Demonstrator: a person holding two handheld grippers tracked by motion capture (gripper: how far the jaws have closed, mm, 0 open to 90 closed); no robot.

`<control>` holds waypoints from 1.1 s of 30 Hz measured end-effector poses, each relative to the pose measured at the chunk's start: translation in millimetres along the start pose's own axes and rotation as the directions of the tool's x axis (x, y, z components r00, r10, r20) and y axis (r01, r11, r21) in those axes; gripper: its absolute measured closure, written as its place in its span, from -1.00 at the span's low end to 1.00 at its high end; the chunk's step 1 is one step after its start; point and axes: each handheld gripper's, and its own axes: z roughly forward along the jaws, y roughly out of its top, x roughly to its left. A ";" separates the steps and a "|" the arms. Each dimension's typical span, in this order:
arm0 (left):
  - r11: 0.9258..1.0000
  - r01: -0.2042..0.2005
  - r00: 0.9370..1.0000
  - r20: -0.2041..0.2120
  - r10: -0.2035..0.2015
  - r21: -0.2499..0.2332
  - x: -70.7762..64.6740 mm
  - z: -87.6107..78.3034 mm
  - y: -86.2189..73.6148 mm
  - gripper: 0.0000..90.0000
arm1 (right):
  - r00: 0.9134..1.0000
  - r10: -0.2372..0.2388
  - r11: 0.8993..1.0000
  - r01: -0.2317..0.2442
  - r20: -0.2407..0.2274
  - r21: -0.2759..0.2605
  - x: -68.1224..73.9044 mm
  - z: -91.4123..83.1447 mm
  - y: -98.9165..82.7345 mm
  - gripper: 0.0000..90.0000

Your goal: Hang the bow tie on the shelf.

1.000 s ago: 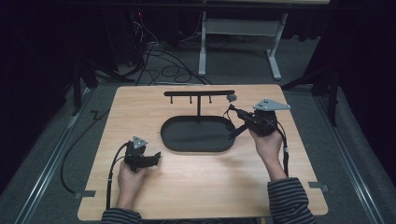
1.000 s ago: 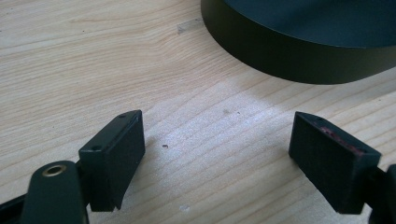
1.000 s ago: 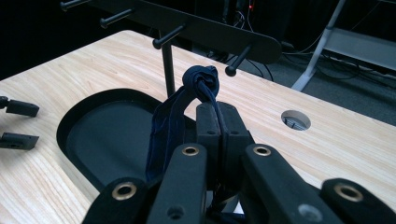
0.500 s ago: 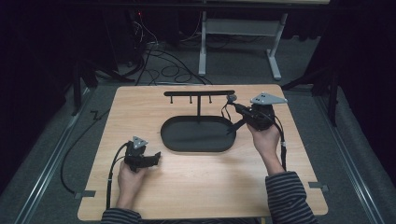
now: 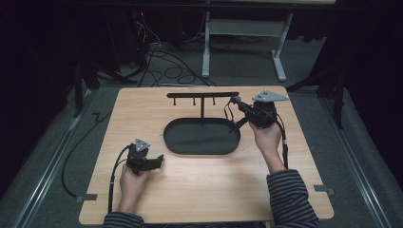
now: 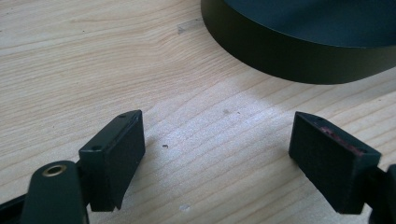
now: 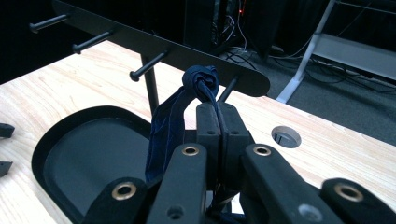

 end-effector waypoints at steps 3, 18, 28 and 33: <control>1.000 0.000 1.000 0.000 0.000 0.000 0.0 0.0 0.0 -0.58 | 1.000 0.001 1.000 -0.001 0.009 0.001 -2.8 3.4 -0.5 1.00; 1.000 0.000 1.000 0.000 0.000 0.000 0.0 0.0 0.0 -0.58 | 0.998 0.043 0.999 -0.043 0.044 -0.002 -13.0 10.5 -1.4 1.00; 1.000 0.000 1.000 -0.001 0.000 -0.001 0.0 0.1 0.0 -0.58 | 0.997 0.042 0.999 -0.042 0.062 0.000 -10.8 18.2 0.2 1.00; 1.000 0.000 1.000 0.000 0.000 0.000 0.0 0.0 0.0 -0.58 | 0.996 0.051 0.999 -0.052 0.076 0.016 -15.3 20.2 -1.9 1.00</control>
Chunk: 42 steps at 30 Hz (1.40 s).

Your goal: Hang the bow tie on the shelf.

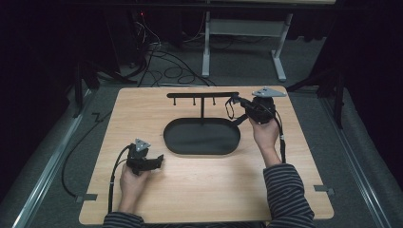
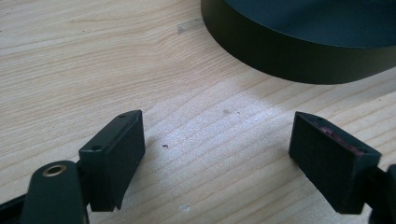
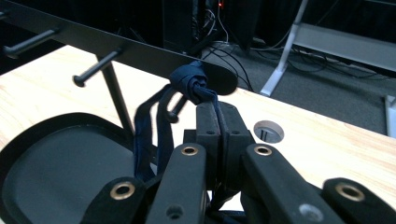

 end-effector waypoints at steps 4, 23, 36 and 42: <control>1.000 0.000 1.000 0.000 0.000 0.000 0.0 0.0 0.0 -0.58 | 1.000 0.000 1.000 0.000 0.005 0.012 -1.4 0.4 -0.7 0.99; 1.000 0.000 1.000 -0.002 0.000 0.000 -0.2 0.0 0.0 -0.58 | 1.000 0.015 1.000 -0.015 -0.015 0.015 -2.0 -6.1 -2.4 0.73; 1.000 -0.003 1.000 -0.004 0.003 -0.001 -0.5 0.2 0.0 -0.59 | 0.999 0.036 0.999 -0.035 -0.038 0.016 -11.3 -23.6 -7.1 0.50; 1.000 -0.003 1.000 -0.004 0.003 -0.002 -0.5 0.3 0.0 -0.59 | 0.996 0.048 0.999 -0.049 -0.076 -0.003 -14.9 -29.0 -8.3 0.39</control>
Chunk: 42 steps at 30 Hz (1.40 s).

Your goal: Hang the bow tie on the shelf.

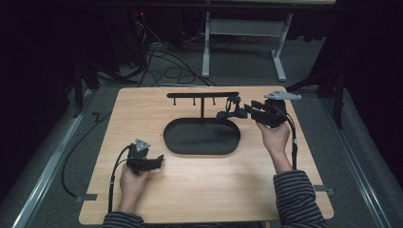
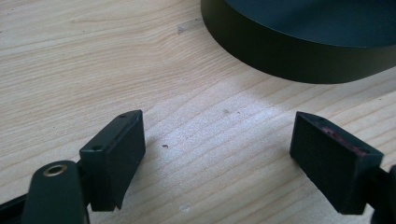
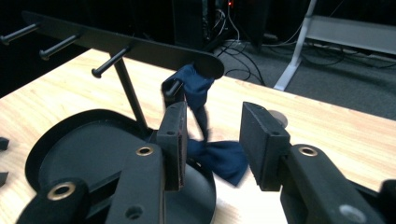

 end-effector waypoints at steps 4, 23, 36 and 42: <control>1.000 -0.002 1.000 0.002 0.002 0.003 -0.2 -0.6 -0.3 -0.59 | 1.000 0.002 1.000 -0.002 -0.002 -0.002 0.5 -7.0 -5.7 0.37; 1.000 -0.003 1.000 0.001 0.003 0.002 -0.2 -0.4 -0.2 -0.59 | 0.998 0.061 0.997 -0.060 0.012 -0.051 -19.0 -46.4 -24.6 0.38; 1.000 -0.003 1.000 0.002 0.003 0.003 -0.2 -0.5 -0.2 -0.59 | 0.993 0.107 0.993 -0.105 0.040 -0.057 -27.0 -75.7 -43.7 0.35; 1.000 -0.003 1.000 0.002 0.003 0.003 -0.2 -0.5 -0.2 -0.59 | 0.995 0.094 0.995 -0.092 0.041 -0.047 -22.5 -83.4 -46.9 0.34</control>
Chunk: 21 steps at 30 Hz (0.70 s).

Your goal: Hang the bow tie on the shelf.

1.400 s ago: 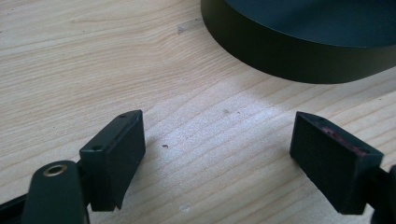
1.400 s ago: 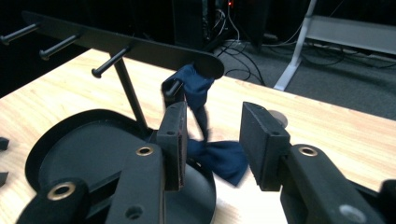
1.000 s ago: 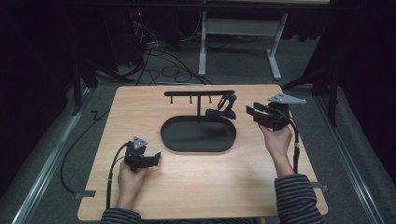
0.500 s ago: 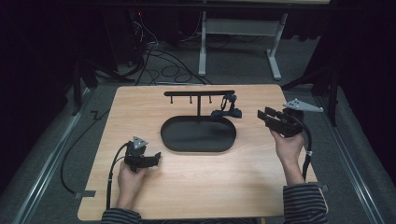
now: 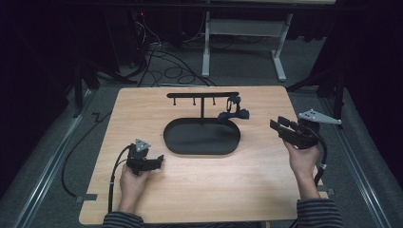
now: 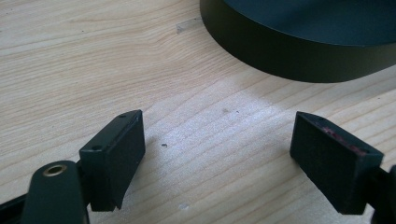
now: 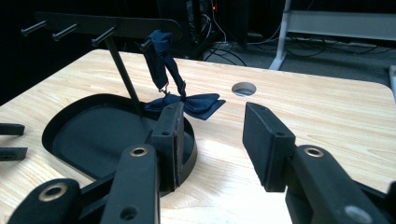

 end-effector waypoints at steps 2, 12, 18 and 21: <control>1.000 0.000 1.000 0.000 0.000 0.000 0.0 0.0 0.0 -0.59 | 1.000 -0.004 1.000 0.004 -0.002 -0.005 1.7 -2.5 -2.1 0.33; 1.000 -0.001 1.000 0.001 0.001 0.000 -0.1 0.0 0.0 -0.59 | 1.000 0.009 0.999 -0.010 -0.010 -0.032 2.9 -10.6 -13.5 0.34; 1.000 -0.001 1.000 0.001 0.001 0.000 -0.1 0.0 0.1 -0.59 | 1.000 0.025 0.999 -0.025 -0.003 -0.027 2.8 -16.7 -24.0 0.34; 1.000 -0.001 1.000 0.001 0.001 0.000 -0.1 0.0 0.0 -0.59 | 0.999 0.049 0.998 -0.049 -0.002 -0.031 0.9 -20.2 -28.8 0.34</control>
